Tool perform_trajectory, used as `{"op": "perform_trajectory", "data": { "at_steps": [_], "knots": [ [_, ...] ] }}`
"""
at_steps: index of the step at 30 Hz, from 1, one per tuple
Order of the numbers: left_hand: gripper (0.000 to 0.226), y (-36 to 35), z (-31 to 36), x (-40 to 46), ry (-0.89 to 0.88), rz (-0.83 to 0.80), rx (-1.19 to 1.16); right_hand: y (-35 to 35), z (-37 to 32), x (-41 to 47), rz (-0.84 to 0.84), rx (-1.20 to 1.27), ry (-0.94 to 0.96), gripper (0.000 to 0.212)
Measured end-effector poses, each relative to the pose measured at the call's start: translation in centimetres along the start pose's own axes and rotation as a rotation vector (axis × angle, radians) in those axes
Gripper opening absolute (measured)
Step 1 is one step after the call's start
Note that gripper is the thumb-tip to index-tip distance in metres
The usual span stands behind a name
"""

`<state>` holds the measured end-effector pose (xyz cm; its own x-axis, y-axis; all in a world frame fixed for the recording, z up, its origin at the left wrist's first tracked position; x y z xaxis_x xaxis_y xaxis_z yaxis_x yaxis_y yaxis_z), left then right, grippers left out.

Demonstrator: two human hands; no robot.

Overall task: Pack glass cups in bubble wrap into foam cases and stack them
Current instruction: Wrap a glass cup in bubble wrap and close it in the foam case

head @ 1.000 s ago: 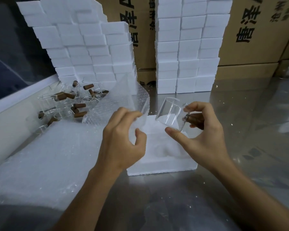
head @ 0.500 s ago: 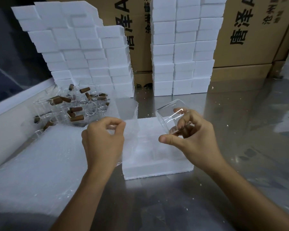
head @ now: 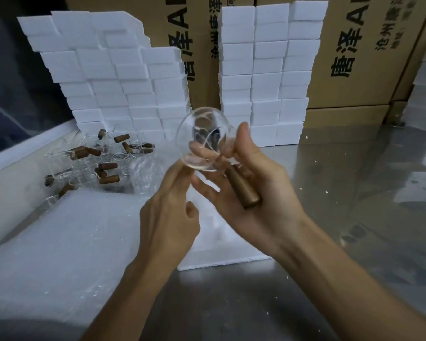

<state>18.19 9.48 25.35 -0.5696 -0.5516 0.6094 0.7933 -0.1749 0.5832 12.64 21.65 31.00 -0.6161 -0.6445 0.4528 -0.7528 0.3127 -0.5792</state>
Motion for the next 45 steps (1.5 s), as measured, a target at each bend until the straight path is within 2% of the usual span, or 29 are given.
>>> {"op": "perform_trajectory", "data": {
  "at_steps": [2, 6, 10, 13, 15, 16, 19, 21, 24, 28, 34, 36, 39, 42, 45],
  "knots": [
    [0.068, -0.2, 0.0, -0.1, -0.033, 0.004, 0.003, -0.8, 0.5, 0.2, 0.046, 0.002, -0.020, 0.029],
    [0.072, -0.2, -0.7, 0.4, 0.031, 0.024, -0.121, 0.3, 1.5, 0.5, 0.197, -0.007, -0.045, 0.031],
    [0.048, -0.1, -0.5, 0.3, -0.063, 0.160, -0.154, 1.8, 2.1, 0.0, 0.230, 0.078, -0.089, 0.037],
    [0.043, 0.1, -0.6, 0.2, -0.017, 0.217, -0.157, 2.4, 2.5, -0.2, 0.261, -0.018, -0.099, 0.032],
    [0.049, 0.1, -1.0, 0.4, 0.071, 0.198, -0.188, 2.8, 2.5, -0.3, 0.314, -0.108, -0.091, 0.027],
    [0.052, 0.1, -1.2, 0.5, 0.107, 0.185, -0.197, 3.0, 2.5, -0.3, 0.328, -0.135, -0.077, 0.032],
    [0.061, -0.3, -1.8, 0.8, 0.162, 0.134, -0.206, 3.2, 2.0, -0.8, 0.286, -0.041, -0.015, 0.029],
    [0.068, -0.6, -1.6, 0.6, 0.142, 0.077, -0.221, 2.9, 1.8, -1.2, 0.220, 0.064, -0.030, 0.031],
    [0.075, -1.3, -0.9, 0.0, 0.022, 0.004, -0.239, 2.5, 2.0, -1.6, 0.168, 0.113, -0.120, 0.032],
    [0.081, -1.8, -1.1, 0.0, -0.045, -0.055, -0.212, 2.6, 2.1, -1.6, 0.222, 0.143, -0.186, 0.026],
    [0.091, -1.9, -1.4, -0.3, -0.033, -0.136, -0.219, 3.8, 1.8, -0.5, 0.358, -0.115, -0.058, 0.021],
    [0.092, -1.9, -1.3, -0.2, -0.042, -0.136, -0.222, 4.2, 1.7, -0.2, 0.299, -0.355, -0.037, 0.018],
    [0.094, -1.9, -1.2, -0.2, -0.070, -0.149, -0.242, 4.3, 1.9, -0.1, 0.163, -0.762, -0.041, 0.026],
    [0.095, -1.6, -0.7, -0.2, -0.170, -0.154, -0.225, 4.4, 2.0, 0.4, 0.070, -0.806, -0.105, 0.025],
    [0.094, -1.5, -0.1, -0.4, -0.280, -0.172, -0.161, 4.4, 2.0, 1.3, 0.069, -0.759, -0.161, 0.029]
  ]
}}
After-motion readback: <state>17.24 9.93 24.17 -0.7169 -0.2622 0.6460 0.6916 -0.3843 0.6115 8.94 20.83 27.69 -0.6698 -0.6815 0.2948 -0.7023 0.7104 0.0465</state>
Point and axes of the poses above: each hand's wrist, its own x-axis towards the middle knuckle, its own y-axis out of the back of the hand, z = x × y, the point moved 1 cm from there along x, towards the middle knuckle, and after that the axes turned 13 degrees about y, right-handed, at the moved point
